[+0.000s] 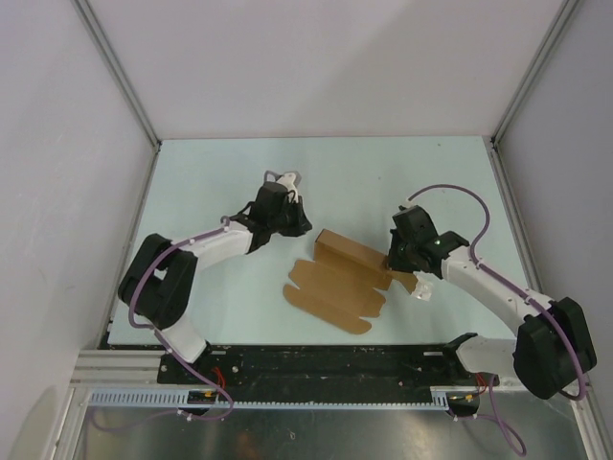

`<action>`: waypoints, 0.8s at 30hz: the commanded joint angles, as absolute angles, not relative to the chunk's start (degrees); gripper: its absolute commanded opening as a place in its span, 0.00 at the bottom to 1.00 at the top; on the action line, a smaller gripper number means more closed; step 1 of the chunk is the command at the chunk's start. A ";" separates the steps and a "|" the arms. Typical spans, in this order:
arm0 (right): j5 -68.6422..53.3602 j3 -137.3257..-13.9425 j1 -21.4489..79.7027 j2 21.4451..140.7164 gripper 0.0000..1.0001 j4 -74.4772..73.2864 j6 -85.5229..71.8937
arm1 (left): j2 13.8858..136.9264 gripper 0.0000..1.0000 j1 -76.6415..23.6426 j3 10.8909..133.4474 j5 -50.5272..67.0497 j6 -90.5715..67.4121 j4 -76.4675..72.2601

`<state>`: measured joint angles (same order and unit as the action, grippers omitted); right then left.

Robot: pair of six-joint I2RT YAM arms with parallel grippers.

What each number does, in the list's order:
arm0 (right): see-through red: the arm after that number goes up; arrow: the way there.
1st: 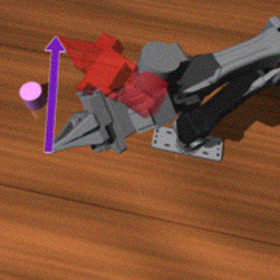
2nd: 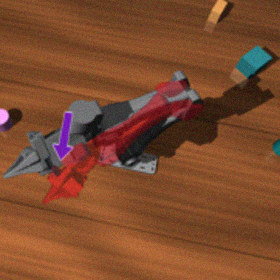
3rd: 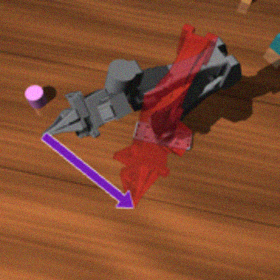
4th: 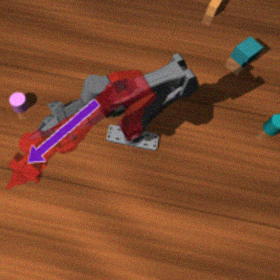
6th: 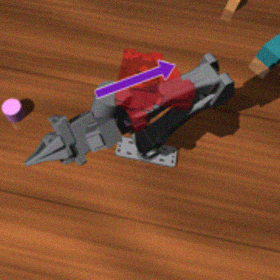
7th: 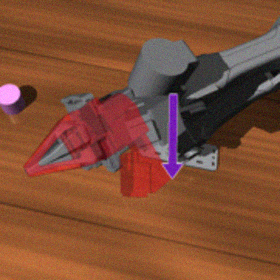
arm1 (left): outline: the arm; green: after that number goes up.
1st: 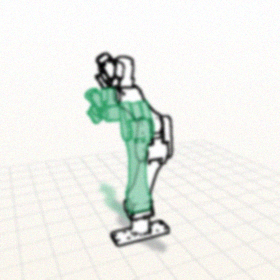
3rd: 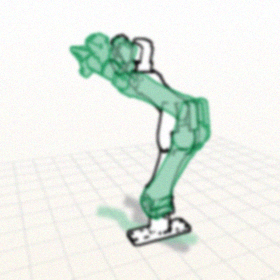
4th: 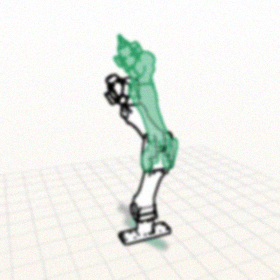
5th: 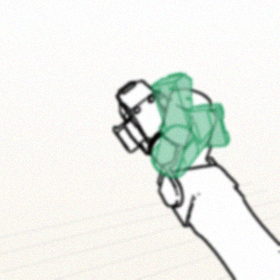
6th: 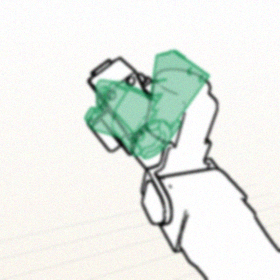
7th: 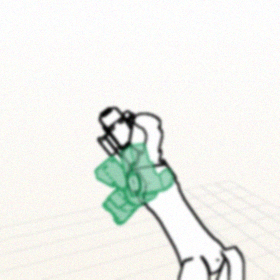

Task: Fold the paper box

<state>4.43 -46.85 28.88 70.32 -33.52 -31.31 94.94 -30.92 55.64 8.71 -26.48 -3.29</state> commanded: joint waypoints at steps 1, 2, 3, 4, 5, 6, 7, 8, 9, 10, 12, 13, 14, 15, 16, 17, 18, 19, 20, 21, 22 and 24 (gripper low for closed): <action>3.52 -47.90 28.56 71.37 0.00 -29.97 -30.59 | 95.62 0.00 -32.69 58.01 10.72 -25.40 -4.13; 3.34 -47.81 28.56 71.45 0.00 -29.71 -30.59 | 95.62 0.00 -33.13 57.83 10.98 -25.57 -4.13; 3.25 -47.90 28.56 71.46 0.00 -29.62 -30.67 | 95.36 0.00 -33.40 57.57 11.25 -25.84 -4.22; 3.25 -47.81 28.56 71.63 0.00 -29.45 -30.67 | 95.27 0.00 -33.75 57.31 11.42 -25.84 -4.22; 3.08 -47.81 28.48 71.80 0.00 -29.10 -30.67 | 95.19 0.00 -34.10 57.13 11.60 -25.93 -4.22; 2.73 -47.90 28.48 71.81 0.00 -28.83 -30.76 | 94.84 0.00 -34.28 56.95 11.78 -25.93 -4.31; 2.38 -47.90 28.48 71.98 0.00 -28.48 -30.85 | 94.57 0.00 -34.45 56.34 11.95 -26.01 -4.39; 1.24 -47.90 28.48 71.98 0.00 -27.61 -30.85 | 94.14 0.00 -34.63 55.99 12.04 -26.02 -4.48; 0.53 -47.81 28.39 72.07 0.00 -27.16 -30.59 | 93.87 0.00 -34.72 55.46 11.95 -26.10 -4.66; 0.53 -47.81 28.39 72.16 0.00 -26.90 -30.50 | 92.91 0.00 -34.80 54.59 11.95 -26.19 -4.75; -1.14 -47.81 28.21 72.33 0.00 -26.19 -30.41 | 91.94 0.00 -34.72 53.70 12.04 -26.28 -5.01; -1.40 -47.81 28.21 72.33 0.00 -26.02 -30.24 | 90.98 0.00 -34.72 52.83 12.22 -26.37 -5.10; -2.02 -47.81 28.21 72.68 0.00 -25.67 -29.97 | 90.53 0.00 -34.72 52.39 12.30 -26.37 -5.10; -2.37 -47.90 28.21 72.86 0.00 -25.40 -29.88 | 90.18 0.00 -34.72 51.95 12.39 -26.54 -5.18; -2.72 -47.90 28.04 72.95 0.00 -25.31 -29.80 | 89.22 0.00 -34.80 51.07 12.65 -26.72 -5.27; -3.07 -47.81 28.04 73.21 0.00 -25.14 -29.79 | 88.69 0.00 -34.80 50.46 12.66 -26.72 -5.27; -3.16 -47.81 28.04 73.21 0.00 -24.96 -29.62 | 88.07 0.00 -34.80 49.75 12.66 -27.15 -5.45; -3.25 -47.90 28.04 73.30 0.00 -24.79 -29.62 | 87.54 0.00 -34.80 48.62 12.74 -27.33 -5.62; -3.51 -47.81 28.04 73.30 0.00 -24.26 -29.53 | 86.32 0.00 -34.89 47.82 12.74 -27.51 -5.80; -3.78 -47.81 27.95 73.39 0.00 -23.91 -29.18 | 85.70 0.00 -34.98 47.20 12.83 -27.94 -5.89; -4.13 -47.81 27.86 73.48 0.00 -23.56 -29.01 | 85.08 0.00 -34.98 45.89 12.75 -28.04 -5.89; -5.62 -47.81 27.60 73.83 0.00 -22.07 -28.22 | 82.71 0.00 -34.98 43.78 12.57 -28.56 -5.98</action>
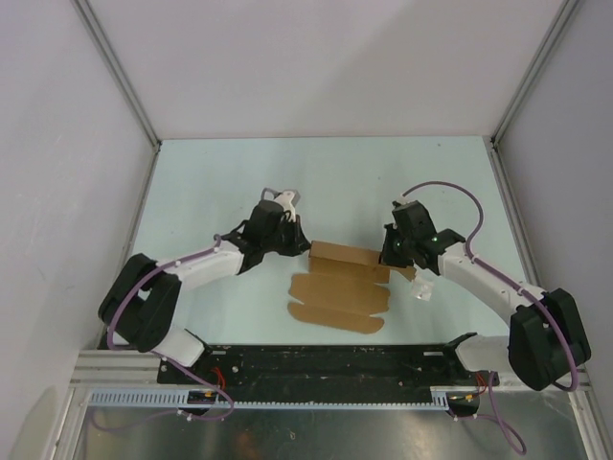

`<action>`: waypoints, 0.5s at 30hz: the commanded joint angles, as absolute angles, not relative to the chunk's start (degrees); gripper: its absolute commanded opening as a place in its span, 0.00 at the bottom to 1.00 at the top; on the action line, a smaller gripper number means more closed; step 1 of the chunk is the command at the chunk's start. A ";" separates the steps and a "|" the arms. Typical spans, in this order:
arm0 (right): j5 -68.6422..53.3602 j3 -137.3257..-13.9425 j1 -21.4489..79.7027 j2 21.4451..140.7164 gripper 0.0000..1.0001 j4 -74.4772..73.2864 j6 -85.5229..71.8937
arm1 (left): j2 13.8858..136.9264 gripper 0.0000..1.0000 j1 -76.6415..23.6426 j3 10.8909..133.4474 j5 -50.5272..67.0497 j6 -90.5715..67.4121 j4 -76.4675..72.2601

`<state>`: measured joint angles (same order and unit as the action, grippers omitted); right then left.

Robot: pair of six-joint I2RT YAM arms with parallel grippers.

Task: Fold the paper box

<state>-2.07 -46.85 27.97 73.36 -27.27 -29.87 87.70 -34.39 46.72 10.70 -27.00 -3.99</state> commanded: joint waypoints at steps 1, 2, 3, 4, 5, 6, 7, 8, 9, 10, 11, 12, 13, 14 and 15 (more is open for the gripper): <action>-6.76 -47.90 27.51 74.00 0.00 -21.54 -27.86 | 81.84 0.00 -34.98 42.99 12.48 -28.83 -5.98; -7.46 -47.90 27.34 74.18 0.00 -20.40 -27.51 | 80.96 0.00 -35.07 42.28 12.39 -29.35 -5.98; -8.08 -47.90 27.07 74.44 0.00 -19.87 -26.73 | 79.12 0.00 -34.98 40.88 12.31 -29.62 -5.98; -9.39 -47.90 27.16 74.62 0.00 -19.34 -26.28 | 78.14 0.00 -35.07 40.17 12.22 -29.88 -5.98; -10.01 -47.90 26.98 74.97 0.00 -18.29 -25.84 | 77.35 0.00 -35.07 39.38 12.13 -30.58 -5.98; -10.63 -47.90 26.98 75.14 0.00 -17.76 -25.40 | 75.60 0.00 -35.16 38.24 12.04 -30.93 -5.98; -11.77 -47.90 27.07 75.67 0.00 -17.32 -24.70 | 74.98 0.00 -35.24 37.80 12.04 -31.11 -5.98; -12.21 -47.90 26.98 75.93 0.00 -16.53 -24.52 | 74.10 0.00 -35.51 37.36 12.13 -31.29 -5.98; -12.74 -47.90 27.07 76.37 0.00 -16.09 -24.26 | 72.79 0.00 -35.51 36.57 12.04 -31.55 -5.98; -13.61 -47.90 26.98 77.07 0.00 -15.39 -23.82 | 71.99 0.00 -35.51 36.04 11.87 -31.64 -5.98; -13.97 -47.99 27.07 77.34 0.00 -15.29 -23.64 | 71.29 0.00 -35.59 35.51 11.60 -31.99 -5.89; -14.15 -48.25 26.98 77.78 0.00 -15.29 -23.56 | 70.84 0.00 -35.60 34.64 11.17 -31.99 -5.89; -13.98 -48.43 26.98 78.31 0.00 -15.29 -23.38 | 69.97 0.00 -35.60 34.45 10.03 -31.99 -5.80; -13.54 -48.51 26.90 78.40 0.00 -15.47 -23.03 | 69.79 0.00 -35.60 34.37 9.24 -31.64 -4.84; -13.10 -48.69 26.81 78.49 0.00 -15.56 -22.85 | 69.61 0.00 -35.60 34.45 8.53 -31.29 -4.14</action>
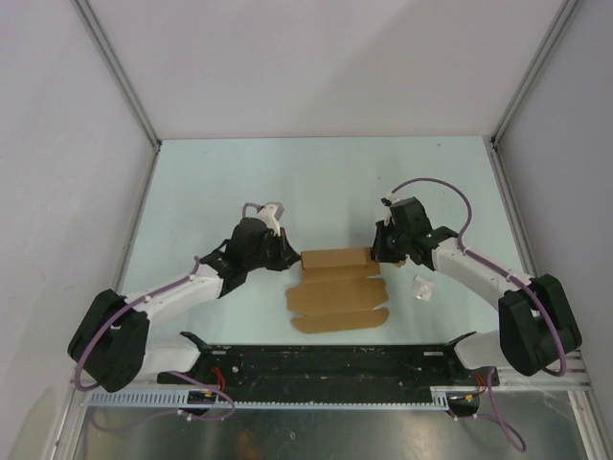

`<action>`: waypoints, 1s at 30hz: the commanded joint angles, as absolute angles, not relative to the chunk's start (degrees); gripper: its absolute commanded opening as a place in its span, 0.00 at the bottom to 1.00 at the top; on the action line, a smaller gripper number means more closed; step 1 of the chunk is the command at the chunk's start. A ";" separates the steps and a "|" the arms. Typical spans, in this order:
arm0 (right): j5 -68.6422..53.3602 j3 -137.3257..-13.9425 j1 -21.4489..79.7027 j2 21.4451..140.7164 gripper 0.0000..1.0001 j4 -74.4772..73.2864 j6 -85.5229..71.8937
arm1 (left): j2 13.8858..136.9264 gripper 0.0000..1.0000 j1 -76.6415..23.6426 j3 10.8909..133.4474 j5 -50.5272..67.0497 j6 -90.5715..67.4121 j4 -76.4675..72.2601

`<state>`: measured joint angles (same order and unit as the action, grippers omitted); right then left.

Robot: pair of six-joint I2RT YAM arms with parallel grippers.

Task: Fold the paper box

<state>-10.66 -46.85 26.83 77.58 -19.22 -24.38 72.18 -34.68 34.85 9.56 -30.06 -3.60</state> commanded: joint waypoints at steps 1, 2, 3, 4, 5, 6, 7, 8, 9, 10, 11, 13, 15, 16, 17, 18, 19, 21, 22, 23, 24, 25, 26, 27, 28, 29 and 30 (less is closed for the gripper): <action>-12.05 -48.95 26.63 78.49 0.00 -15.90 -22.59 | 69.44 0.00 -35.60 34.54 7.31 -31.03 -3.61; -11.69 -49.13 26.46 78.40 0.00 -16.08 -22.07 | 69.35 0.00 -35.60 34.63 6.60 -30.68 -2.47; -11.52 -49.39 26.28 78.22 0.00 -16.35 -21.71 | 69.26 0.00 -35.60 34.72 5.72 -30.59 -1.68; -10.90 -49.83 25.93 78.14 0.00 -16.96 -21.27 | 69.08 0.00 -35.51 34.80 4.67 -30.76 -0.89; -10.46 -50.01 25.75 77.79 0.01 -17.57 -20.92 | 68.82 0.00 -35.51 34.89 2.40 -31.20 1.21; -10.02 -50.27 25.49 77.61 0.01 -18.10 -19.96 | 68.73 0.00 -35.51 34.98 1.33 -31.64 1.93; -9.15 -50.36 25.14 77.35 0.01 -18.98 -19.52 | 68.30 0.00 -35.42 35.07 0.62 -32.16 2.54; -8.62 -50.45 24.88 77.08 0.03 -19.51 -18.99 | 67.25 0.00 -35.42 35.07 0.18 -33.13 3.42; -8.09 -50.45 24.79 76.47 0.05 -19.95 -18.29 | 66.63 0.00 -35.42 35.16 0.09 -33.57 3.86; -7.22 -50.45 24.44 76.03 0.06 -20.91 -17.85 | 65.75 0.00 -35.42 35.16 -2.00 -33.84 4.39; -6.86 -50.45 24.17 75.76 0.11 -21.44 -17.41 | 64.96 0.00 -35.42 35.16 -2.89 -34.36 5.44; -5.90 -50.45 23.99 74.97 0.16 -22.58 -16.09 | 61.88 0.00 -35.42 35.68 -6.05 -34.54 6.94; -4.93 -50.45 23.82 74.45 0.19 -23.29 -15.56 | 58.21 0.00 -35.42 37.25 -8.77 -34.19 9.40; -4.14 -50.45 23.73 74.01 0.19 -24.34 -15.30 | 56.62 0.00 -35.42 37.96 -8.96 -33.75 9.84; -3.96 -50.45 23.82 73.83 0.20 -24.87 -15.29 | 55.47 0.00 -35.51 38.84 -9.14 -32.79 9.93; -3.78 -50.36 23.73 73.57 0.20 -25.40 -15.29 | 54.68 0.00 -35.51 41.11 -8.62 -32.17 9.84; -3.34 -50.19 23.82 73.22 0.20 -26.27 -15.47 | 54.15 0.00 -35.59 42.52 -7.66 -31.47 9.76; -2.12 -49.31 23.73 72.78 0.19 -26.72 -15.47 | 55.54 0.00 -36.29 47.08 -4.94 -28.92 9.76; -1.41 -49.05 23.73 72.60 0.19 -26.89 -15.47 | 57.90 0.00 -36.82 48.33 -4.23 -28.31 9.67; -0.97 -48.78 23.73 72.25 0.18 -26.89 -15.64 | 59.66 0.00 -37.35 49.47 -3.87 -27.00 9.67; -0.71 -48.43 23.64 72.07 0.18 -26.89 -15.64 | 61.24 0.00 -38.05 51.57 -3.69 -26.20 9.58; -0.53 -47.82 23.64 71.90 0.17 -26.63 -15.82 | 62.74 0.00 -39.62 52.46 -3.34 -25.41 9.41; -0.53 -47.46 23.64 71.37 0.17 -26.28 -16.60 | 65.89 0.00 -40.25 53.43 -3.17 -24.36 9.32; -0.70 -46.85 23.64 71.02 0.15 -25.76 -17.13 | 67.22 0.00 -40.95 54.83 -2.82 -24.00 9.14; -0.96 -45.54 23.64 70.67 0.13 -24.10 -17.75 | 68.72 0.00 -42.44 55.45 -2.03 -23.56 8.71; -0.97 -44.83 23.64 69.88 0.12 -23.21 -18.36 | 70.73 0.00 -43.15 55.98 -1.93 -23.55 8.53; -0.88 -44.13 23.64 69.61 0.11 -22.33 -19.50 | 71.71 0.00 -44.63 56.25 -2.11 -23.55 8.18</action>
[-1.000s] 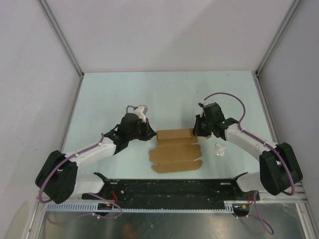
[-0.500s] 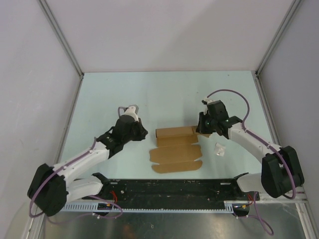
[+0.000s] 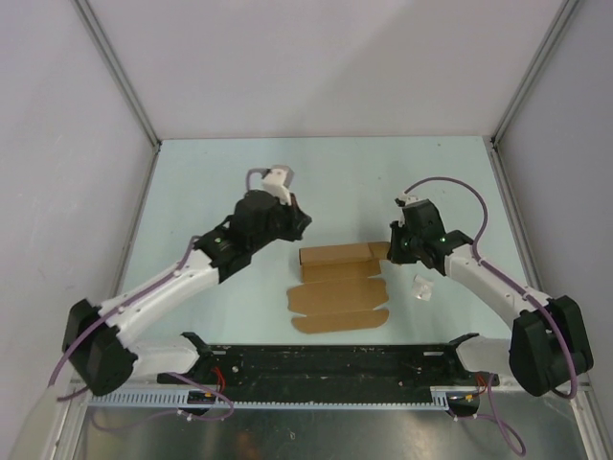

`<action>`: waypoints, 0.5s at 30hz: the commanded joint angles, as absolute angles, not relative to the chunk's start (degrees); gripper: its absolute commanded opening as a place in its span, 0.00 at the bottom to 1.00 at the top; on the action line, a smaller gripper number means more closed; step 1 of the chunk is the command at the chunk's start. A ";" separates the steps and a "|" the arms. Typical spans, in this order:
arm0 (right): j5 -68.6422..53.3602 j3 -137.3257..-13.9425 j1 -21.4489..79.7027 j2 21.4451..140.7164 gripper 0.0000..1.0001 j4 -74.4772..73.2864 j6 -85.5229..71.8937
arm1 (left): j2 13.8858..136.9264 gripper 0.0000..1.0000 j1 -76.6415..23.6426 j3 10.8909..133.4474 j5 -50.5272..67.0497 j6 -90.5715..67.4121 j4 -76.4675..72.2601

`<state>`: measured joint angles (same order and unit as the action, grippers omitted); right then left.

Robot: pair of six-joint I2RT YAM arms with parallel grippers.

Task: Fold the paper box

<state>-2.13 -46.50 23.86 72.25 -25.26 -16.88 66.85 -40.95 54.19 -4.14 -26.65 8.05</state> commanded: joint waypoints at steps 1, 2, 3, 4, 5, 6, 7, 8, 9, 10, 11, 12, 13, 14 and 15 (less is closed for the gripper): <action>-0.79 -42.47 23.64 69.44 0.10 -20.15 -20.29 | 72.50 0.00 -45.34 56.25 -2.46 -23.47 7.56; -0.79 -41.84 23.64 69.00 0.09 -18.91 -21.00 | 73.90 0.00 -45.79 56.16 -3.07 -23.47 7.30; -0.62 -40.97 23.64 68.73 0.09 -17.59 -22.14 | 74.52 0.00 -46.14 55.64 -3.25 -23.55 7.12; -0.35 -40.26 23.64 68.56 0.08 -15.49 -22.76 | 74.97 0.00 -46.14 55.37 -3.16 -23.73 6.51; -0.18 -39.12 23.82 68.64 0.08 -14.51 -23.11 | 75.58 0.00 -46.14 55.11 -3.16 -23.64 6.24; -0.09 -38.76 23.82 68.56 0.08 -13.02 -23.64 | 76.72 0.00 -46.14 54.85 -3.25 -23.56 6.07; 1.65 -38.41 24.25 68.55 0.09 -12.40 -23.73 | 77.25 0.00 -46.14 54.76 -3.25 -23.29 5.80; 2.37 -38.06 24.52 68.64 0.09 -12.04 -23.73 | 77.52 0.00 -46.14 54.49 -3.43 -23.20 5.54; 4.03 -37.97 24.78 68.82 0.09 -11.69 -23.73 | 78.13 0.00 -46.14 54.41 -3.43 -23.12 5.19; 4.74 -37.97 25.05 68.91 0.09 -11.60 -23.73 | 78.31 0.00 -46.14 54.23 -3.43 -23.03 5.01; 5.27 -37.88 25.05 69.08 0.09 -11.43 -23.73 | 78.40 0.00 -46.14 53.97 -3.51 -23.03 4.84; 5.36 -37.79 25.14 69.43 0.09 -11.34 -23.64 | 78.92 0.00 -46.14 53.79 -3.60 -22.94 4.57; 5.45 -37.79 25.05 69.78 0.09 -11.16 -23.56 | 79.19 0.00 -46.14 53.70 -3.52 -22.85 4.40; 5.45 -37.71 25.05 69.96 0.09 -11.16 -23.55 | 79.71 0.00 -46.14 53.61 -3.43 -22.85 4.31; 5.45 -37.62 25.05 70.66 0.09 -11.08 -23.55 | 80.50 0.00 -46.14 53.53 -3.17 -22.76 4.05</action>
